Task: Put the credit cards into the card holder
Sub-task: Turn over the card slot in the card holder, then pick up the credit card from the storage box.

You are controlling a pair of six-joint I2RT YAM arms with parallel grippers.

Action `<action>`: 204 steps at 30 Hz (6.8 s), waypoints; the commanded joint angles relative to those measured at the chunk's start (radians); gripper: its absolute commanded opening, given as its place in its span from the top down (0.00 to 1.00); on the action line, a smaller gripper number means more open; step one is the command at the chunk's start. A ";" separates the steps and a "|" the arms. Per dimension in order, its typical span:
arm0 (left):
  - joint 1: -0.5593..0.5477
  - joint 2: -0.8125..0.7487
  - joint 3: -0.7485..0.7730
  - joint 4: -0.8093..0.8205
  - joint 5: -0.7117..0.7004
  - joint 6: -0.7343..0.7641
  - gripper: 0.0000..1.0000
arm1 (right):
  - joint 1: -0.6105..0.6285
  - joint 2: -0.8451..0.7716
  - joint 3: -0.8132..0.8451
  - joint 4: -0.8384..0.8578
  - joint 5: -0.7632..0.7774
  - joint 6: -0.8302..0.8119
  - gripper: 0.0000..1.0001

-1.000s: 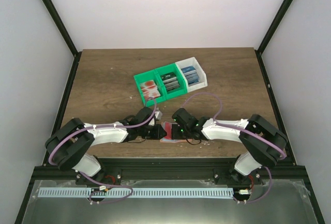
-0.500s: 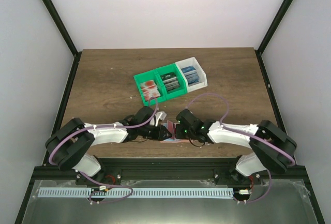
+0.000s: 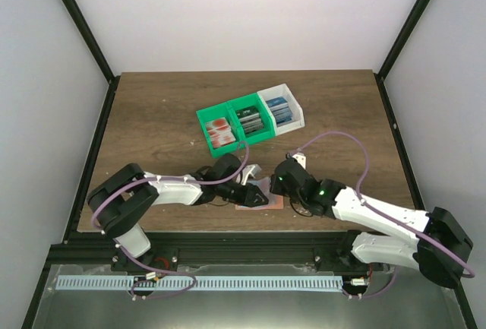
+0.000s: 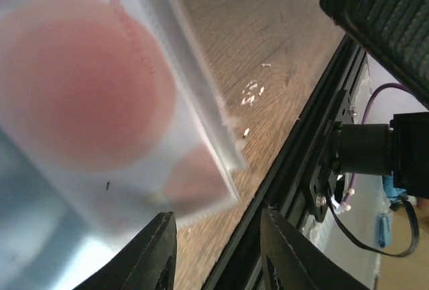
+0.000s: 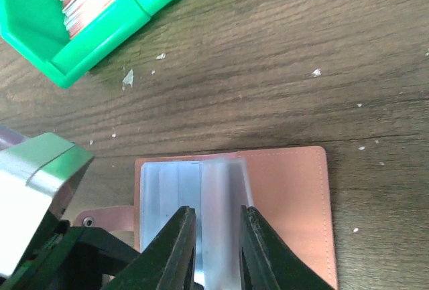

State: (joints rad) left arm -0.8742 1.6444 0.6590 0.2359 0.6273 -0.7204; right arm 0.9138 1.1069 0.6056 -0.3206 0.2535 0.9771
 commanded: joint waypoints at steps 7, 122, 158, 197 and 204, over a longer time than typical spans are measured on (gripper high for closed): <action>-0.054 0.113 0.108 -0.048 -0.127 0.071 0.60 | 0.001 -0.058 -0.019 -0.052 0.079 0.029 0.79; 0.313 0.820 1.461 -0.708 -0.958 1.118 0.88 | -0.508 0.258 0.067 0.226 -0.477 -0.364 0.45; 0.312 0.560 1.379 -0.794 -0.740 1.168 1.00 | -0.507 0.108 0.078 0.205 -0.500 -0.337 0.45; 0.328 -0.357 0.371 0.207 0.327 -0.393 1.00 | -0.506 -0.055 0.110 0.964 -1.179 0.158 0.74; 0.328 -0.363 0.340 0.106 0.303 -0.312 0.96 | -0.507 -0.030 0.081 0.922 -1.172 0.146 0.99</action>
State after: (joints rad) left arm -0.5449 1.3064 1.0130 0.3832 0.9298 -1.0927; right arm 0.4133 1.0706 0.7052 0.6376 -0.9131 1.1393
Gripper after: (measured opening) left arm 0.025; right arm 0.017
